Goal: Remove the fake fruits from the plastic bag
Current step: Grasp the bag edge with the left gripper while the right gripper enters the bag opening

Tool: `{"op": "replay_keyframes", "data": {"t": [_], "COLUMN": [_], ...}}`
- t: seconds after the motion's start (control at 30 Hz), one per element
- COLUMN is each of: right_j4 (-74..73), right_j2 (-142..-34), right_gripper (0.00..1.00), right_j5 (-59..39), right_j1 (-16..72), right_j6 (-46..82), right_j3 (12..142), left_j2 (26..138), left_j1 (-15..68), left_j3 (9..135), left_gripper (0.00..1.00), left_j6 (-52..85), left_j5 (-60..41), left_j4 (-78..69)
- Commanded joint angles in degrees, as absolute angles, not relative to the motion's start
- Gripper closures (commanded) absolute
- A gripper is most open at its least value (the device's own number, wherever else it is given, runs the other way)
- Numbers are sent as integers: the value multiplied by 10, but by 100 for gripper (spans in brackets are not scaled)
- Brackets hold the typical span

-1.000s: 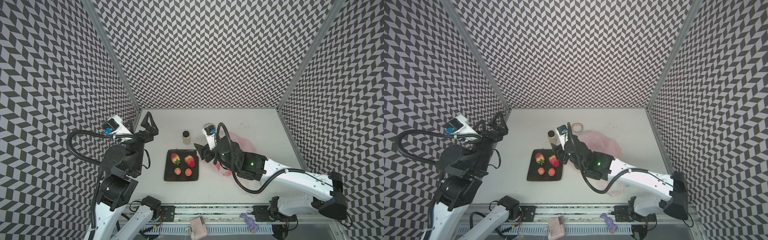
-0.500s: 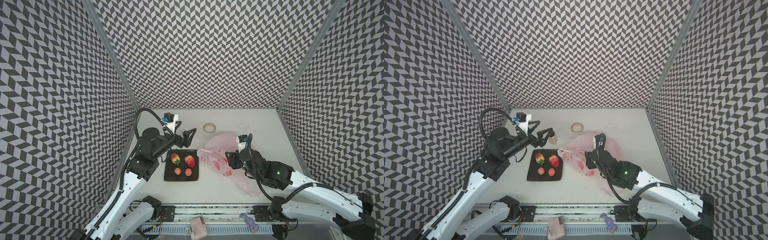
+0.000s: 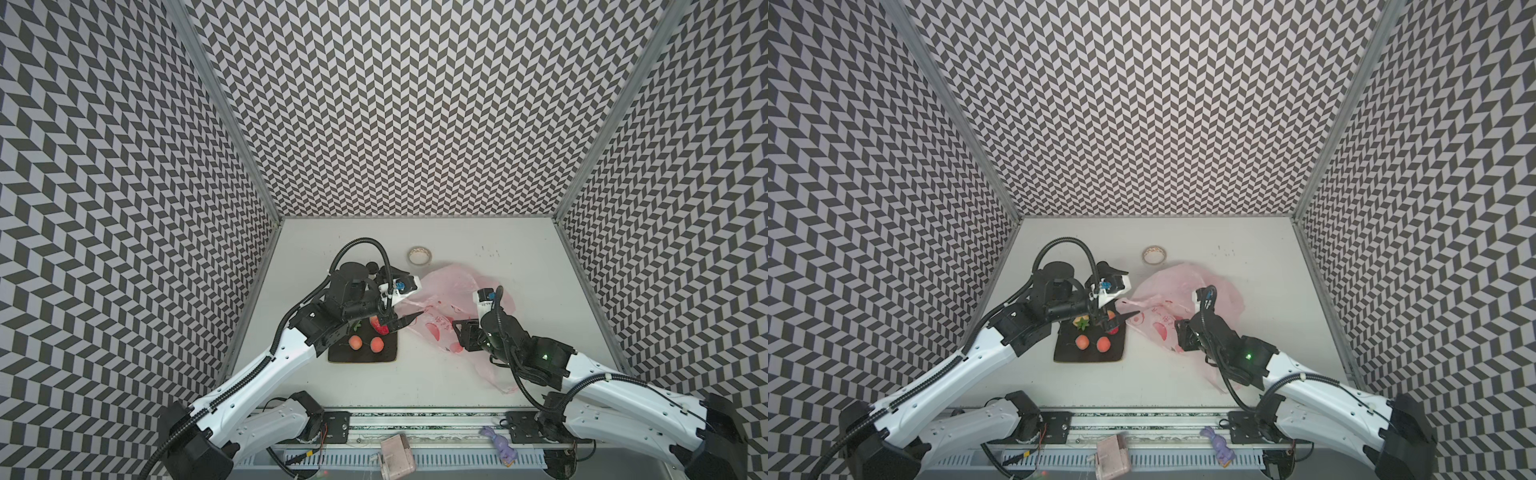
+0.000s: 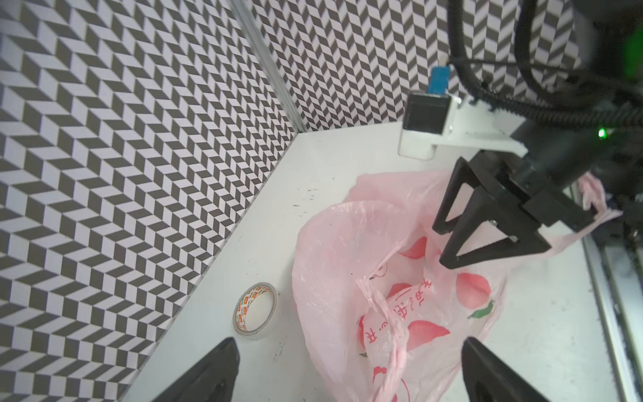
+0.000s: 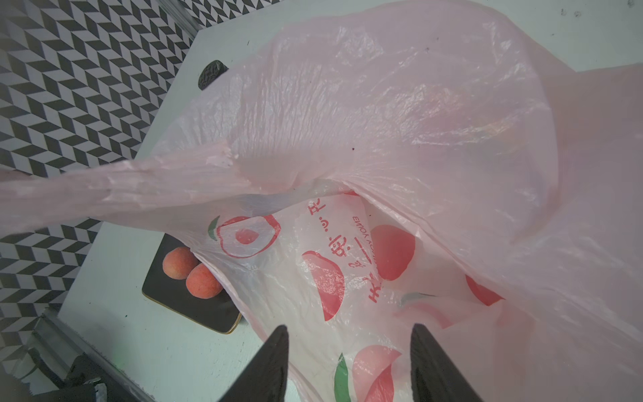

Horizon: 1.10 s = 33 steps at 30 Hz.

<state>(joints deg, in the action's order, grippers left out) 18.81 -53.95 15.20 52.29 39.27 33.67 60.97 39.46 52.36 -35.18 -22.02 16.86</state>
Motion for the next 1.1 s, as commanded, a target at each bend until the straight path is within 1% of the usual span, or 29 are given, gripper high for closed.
{"op": "replay_keyframes", "data": {"t": [0.0,0.07,0.1,0.13,0.17,0.2,0.23,0.27,0.37,0.4,0.43,0.6,0.77,0.9,1.07], "right_j4": [133,126,122,117,114,110,109,107,98,94,92,92,87,67,21], "right_j2": [-557,-566,-570,-574,-578,-581,-584,-587,-595,-596,-598,-603,-606,-610,-649], "right_gripper": [45,46,46,46,47,47,47,47,48,48,48,48,49,52,56], "right_j5": [128,122,118,116,115,114,114,114,108,105,103,107,101,83,59], "right_j1": [515,512,512,511,511,512,511,511,511,511,511,508,495,480,459], "right_j6": [383,376,373,371,369,367,366,365,362,359,356,337,328,341,359], "right_j3": [334,334,334,335,334,335,336,336,333,331,331,342,358,366,373], "left_j2": [634,656,669,680,688,695,700,700,687,677,668,609,584,577,576], "left_j1": [415,424,431,437,441,443,445,446,447,448,448,448,448,448,448], "left_j3": [553,559,558,555,553,554,554,555,548,541,532,474,430,409,389], "left_gripper": [0,0,4,12,22,35,46,54,81,92,100,100,100,100,100], "left_j6": [-480,-498,-503,-498,-491,-483,-476,-469,-435,-414,-392,-248,-84,32,119], "left_j5": [-213,-195,-171,-138,-113,-89,-74,-70,-74,-79,-85,-108,-112,-112,-108], "left_j4": [209,214,206,188,171,157,147,141,111,95,74,-32,-112,-164,-213]}}
